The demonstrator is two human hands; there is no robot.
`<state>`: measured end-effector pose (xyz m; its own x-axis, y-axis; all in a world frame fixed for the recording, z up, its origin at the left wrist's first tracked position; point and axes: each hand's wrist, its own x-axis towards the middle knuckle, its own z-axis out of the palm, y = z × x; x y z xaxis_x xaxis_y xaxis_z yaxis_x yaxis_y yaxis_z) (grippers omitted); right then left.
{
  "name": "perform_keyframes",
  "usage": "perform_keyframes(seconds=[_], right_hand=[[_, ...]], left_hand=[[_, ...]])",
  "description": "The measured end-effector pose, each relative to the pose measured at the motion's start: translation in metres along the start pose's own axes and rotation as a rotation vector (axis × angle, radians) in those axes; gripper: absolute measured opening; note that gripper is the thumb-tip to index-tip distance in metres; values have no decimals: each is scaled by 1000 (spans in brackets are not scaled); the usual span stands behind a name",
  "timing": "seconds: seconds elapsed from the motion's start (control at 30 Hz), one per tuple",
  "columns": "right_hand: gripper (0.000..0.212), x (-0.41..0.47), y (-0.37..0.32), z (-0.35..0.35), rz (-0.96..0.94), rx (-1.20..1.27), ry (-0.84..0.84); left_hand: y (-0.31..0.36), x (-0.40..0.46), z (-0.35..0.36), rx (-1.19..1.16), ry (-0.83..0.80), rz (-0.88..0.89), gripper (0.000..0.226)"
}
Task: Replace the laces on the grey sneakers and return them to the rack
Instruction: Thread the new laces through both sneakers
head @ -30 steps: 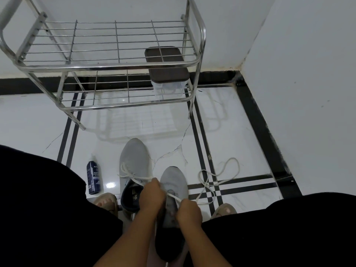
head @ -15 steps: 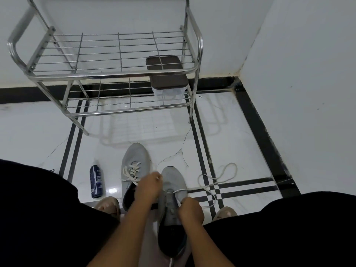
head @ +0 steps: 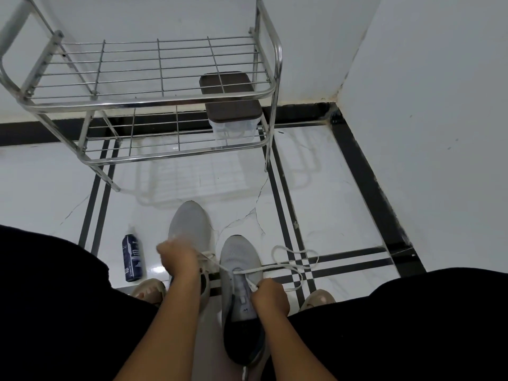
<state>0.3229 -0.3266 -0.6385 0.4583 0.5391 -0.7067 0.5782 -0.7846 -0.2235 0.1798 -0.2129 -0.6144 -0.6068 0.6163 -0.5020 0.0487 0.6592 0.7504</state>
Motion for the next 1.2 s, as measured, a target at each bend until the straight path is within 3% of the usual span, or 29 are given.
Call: perform_keyframes(seconds=[0.07,0.1,0.17,0.27,0.33,0.47,0.6,0.7,0.83,0.93,1.07,1.13,1.2], right_hand=[[29,0,0,1,1,2,-7],[28,0,0,1,1,2,-8],[28,1,0,2,-3,4,-9],[29,2,-1,3,-6,-3,-19],[29,1,-1,2,-6,-1,-25],[30,1,1,2,-3,27,-34],[31,2,3,2,10,50,-32],[31,3,3,3,26,77,-15],[31,5,5,3,54,96,-14],[32,6,5,3,67,119,-28],[29,7,5,5,63,199,-88],[28,12,6,6,60,316,-120],[41,19,4,7,113,478,-112]], left_hand=[[10,16,-5,-252,110,-102,38],[13,16,-8,-180,107,-65,37],[12,4,-8,147,-48,97,36],[-13,-20,3,766,-503,352,30],[-41,-27,7,1021,-619,416,25],[-64,-44,2,1100,-487,514,29],[-60,-35,4,1085,-473,439,29],[-51,-34,1,814,-377,309,27],[-19,-32,-8,382,-78,177,29],[-3,-20,-13,202,43,71,33],[-10,-17,-14,365,-102,68,32],[-21,-26,-13,508,-122,244,45],[-34,-37,-11,763,-74,465,59]])
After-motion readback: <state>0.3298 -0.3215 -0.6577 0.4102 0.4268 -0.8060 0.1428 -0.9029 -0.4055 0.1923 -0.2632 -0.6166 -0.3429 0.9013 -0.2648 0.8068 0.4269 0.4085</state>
